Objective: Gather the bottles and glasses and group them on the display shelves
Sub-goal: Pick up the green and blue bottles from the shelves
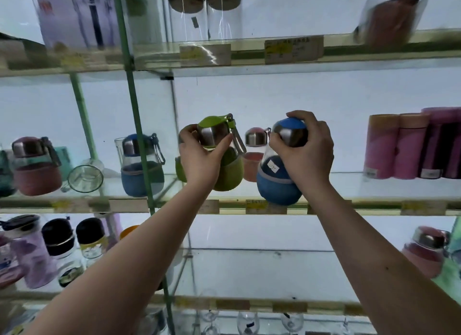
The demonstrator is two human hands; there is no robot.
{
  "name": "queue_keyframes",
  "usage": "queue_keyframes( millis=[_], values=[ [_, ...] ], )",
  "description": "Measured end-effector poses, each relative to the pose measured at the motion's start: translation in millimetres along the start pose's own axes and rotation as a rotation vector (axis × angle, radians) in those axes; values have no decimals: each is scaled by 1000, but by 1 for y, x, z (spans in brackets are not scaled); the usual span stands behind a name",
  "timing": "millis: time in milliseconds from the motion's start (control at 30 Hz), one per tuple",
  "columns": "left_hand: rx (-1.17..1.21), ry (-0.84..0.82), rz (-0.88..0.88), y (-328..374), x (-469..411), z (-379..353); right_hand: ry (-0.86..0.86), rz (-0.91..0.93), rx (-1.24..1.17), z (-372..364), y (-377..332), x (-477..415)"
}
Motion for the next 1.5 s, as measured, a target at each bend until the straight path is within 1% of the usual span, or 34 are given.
queue_keyframes(
  millis=[133,267,500,633,733,867,1067,1200,1267,1333,1400,1433,1467,1500],
  values=[
    [-108,-26,61,-23,-12,-12,-4,15,-4,-8,7,-20],
    [-148,-46,96,-41,-16,-21,0,22,-8,-17,15,-31],
    [-225,-10,55,-47,-22,-26,-27,33,-2,-28,25,-39],
    [-270,-42,48,-48,-24,-30,-33,24,-1,-33,29,-40],
    [-256,-86,46,-52,-23,-32,-34,26,-1,-35,31,-40],
    [-212,-88,74,-58,-17,-26,-39,24,1,-39,32,-38],
    [-282,-138,82,-53,-12,-27,-25,28,-8,-36,31,-32],
    [-272,-222,104,-54,-8,-27,-32,26,-5,-34,25,-29],
    [-288,-211,111,-54,-8,-23,-34,28,-7,-32,21,-27],
    [-341,-145,62,-45,-5,-14,-34,29,-8,-29,16,-24],
    [-353,-62,-61,-24,1,-5,-30,22,-8,-26,12,-20],
    [-317,-44,-127,-11,7,-2,-30,16,-7,-24,10,-17],
    [-264,-53,-184,1,12,-1,-32,10,-8,-23,9,-16],
    [-214,-103,-231,13,21,-3,-33,3,-6,-21,7,-12]
  ],
)
Point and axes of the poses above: each hand's wrist, its own x-axis away from the middle knuckle, its own z-axis out of the back of the hand, y = z × x, the point moved 8 cm from there along -x, towards the middle knuckle, and after that the axes turned 3 degrees about -z, right-handed, at the moved point
